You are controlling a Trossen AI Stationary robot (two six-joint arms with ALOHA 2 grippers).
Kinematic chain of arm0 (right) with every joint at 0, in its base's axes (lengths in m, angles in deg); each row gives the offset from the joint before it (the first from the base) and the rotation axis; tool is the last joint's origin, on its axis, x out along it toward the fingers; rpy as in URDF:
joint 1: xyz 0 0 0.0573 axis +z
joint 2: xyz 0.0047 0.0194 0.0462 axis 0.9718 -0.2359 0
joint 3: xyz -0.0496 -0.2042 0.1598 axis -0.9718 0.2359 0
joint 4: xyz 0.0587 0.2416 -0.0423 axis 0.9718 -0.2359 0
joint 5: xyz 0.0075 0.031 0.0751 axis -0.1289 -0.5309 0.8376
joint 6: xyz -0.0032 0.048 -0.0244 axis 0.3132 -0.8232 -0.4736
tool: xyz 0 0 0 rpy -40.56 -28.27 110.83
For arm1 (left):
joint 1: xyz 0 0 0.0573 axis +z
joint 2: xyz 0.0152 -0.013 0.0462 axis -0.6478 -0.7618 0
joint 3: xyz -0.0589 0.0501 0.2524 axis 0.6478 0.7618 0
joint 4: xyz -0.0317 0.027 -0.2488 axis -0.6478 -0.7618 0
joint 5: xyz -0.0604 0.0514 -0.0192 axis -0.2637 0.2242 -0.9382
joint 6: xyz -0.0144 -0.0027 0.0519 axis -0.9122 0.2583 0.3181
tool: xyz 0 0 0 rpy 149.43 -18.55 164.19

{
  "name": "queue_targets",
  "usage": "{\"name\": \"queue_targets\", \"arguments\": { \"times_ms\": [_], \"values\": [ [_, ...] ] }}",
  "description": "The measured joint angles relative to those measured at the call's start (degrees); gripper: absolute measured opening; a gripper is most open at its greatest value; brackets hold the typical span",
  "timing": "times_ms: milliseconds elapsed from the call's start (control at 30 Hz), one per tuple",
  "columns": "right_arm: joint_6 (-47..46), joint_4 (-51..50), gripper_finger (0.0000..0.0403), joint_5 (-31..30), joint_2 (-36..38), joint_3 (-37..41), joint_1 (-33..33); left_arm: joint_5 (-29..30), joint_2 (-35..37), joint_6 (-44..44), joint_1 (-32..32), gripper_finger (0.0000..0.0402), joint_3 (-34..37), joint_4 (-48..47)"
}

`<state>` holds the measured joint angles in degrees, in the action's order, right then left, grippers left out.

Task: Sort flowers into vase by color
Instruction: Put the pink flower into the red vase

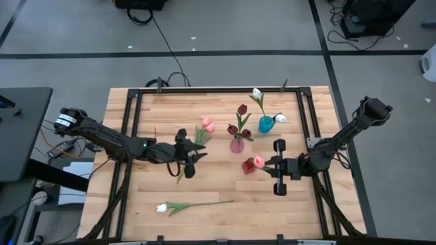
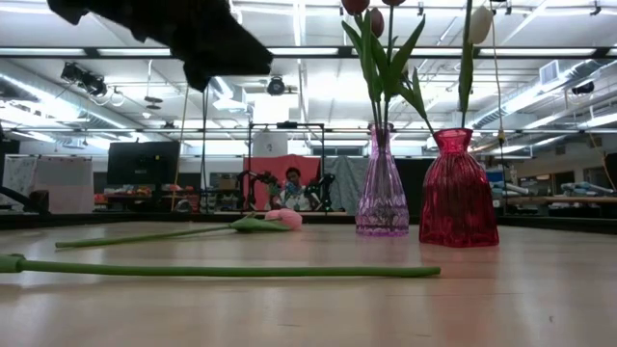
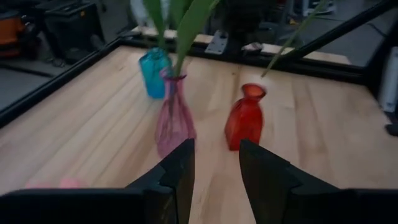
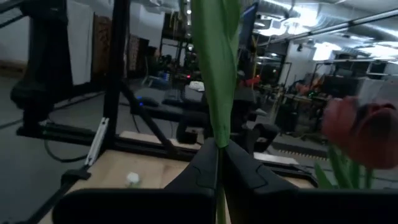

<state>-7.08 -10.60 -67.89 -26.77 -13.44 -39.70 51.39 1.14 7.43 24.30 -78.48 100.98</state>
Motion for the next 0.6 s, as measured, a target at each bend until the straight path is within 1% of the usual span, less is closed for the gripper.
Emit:
{"name": "queue_targets", "arguments": {
  "times_ms": [167, 433, 600],
  "values": [
    [-2.2, 0.5, 0.002, 0.1, 0.0, 1.7, -1.7, 2.1, -0.2, -1.9, 0.0, 0.0131, 1.5, 0.0],
    [-6.8, 3.9, 0.002, 2.0, -0.2, 5.4, -4.9, 3.0, -0.3, -1.7, 0.0, 0.0131, 1.9, -0.1],
    [-14.2, 3.3, 0.002, 1.7, -0.2, 7.7, -6.6, 3.7, -0.3, -3.6, 0.0, 0.0131, 1.9, -0.7]
  ]
}}
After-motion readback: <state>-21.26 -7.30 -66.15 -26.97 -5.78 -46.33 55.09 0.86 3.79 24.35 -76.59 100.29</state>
